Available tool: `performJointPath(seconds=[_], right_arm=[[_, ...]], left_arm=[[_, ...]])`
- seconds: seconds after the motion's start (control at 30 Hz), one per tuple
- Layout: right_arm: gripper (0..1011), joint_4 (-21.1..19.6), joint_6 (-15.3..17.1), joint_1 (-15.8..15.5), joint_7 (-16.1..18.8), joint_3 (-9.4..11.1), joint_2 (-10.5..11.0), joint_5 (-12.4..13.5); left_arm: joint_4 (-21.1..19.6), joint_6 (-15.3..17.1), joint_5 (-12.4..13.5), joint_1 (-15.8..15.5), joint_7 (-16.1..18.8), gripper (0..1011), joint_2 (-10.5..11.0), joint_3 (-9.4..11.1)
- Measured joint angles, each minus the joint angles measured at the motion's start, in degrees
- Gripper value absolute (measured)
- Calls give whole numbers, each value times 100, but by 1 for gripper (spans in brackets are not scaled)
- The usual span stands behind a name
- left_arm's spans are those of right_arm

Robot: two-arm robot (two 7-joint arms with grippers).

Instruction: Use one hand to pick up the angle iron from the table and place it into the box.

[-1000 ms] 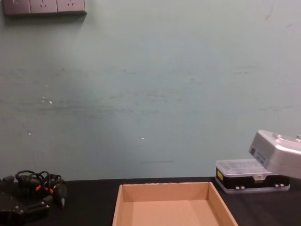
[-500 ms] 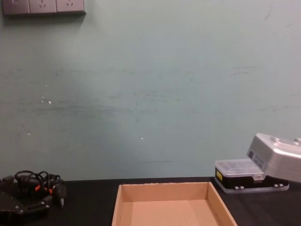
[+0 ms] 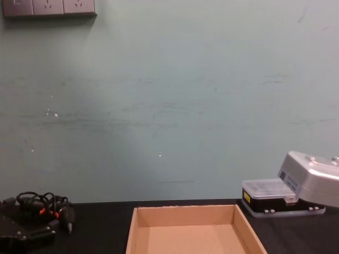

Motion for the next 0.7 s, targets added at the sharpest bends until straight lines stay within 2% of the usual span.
performJointPath(seconds=[0.27,0.47,0.53,0.7], right_arm=[[476,-145,-37,-68,-94,99,60,79],[474,-556,-129,-245,-263,392,271,414],[474,-796,-169,-339,-384,562,395,566],[474,-1051,-194,-420,-541,763,525,694]], left_arm=[[0,0,0,0,0,1011,0,0],[0,0,0,0,0,1011,0,0],[0,0,0,0,0,1011,0,0],[0,0,0,0,0,1011,0,0]])
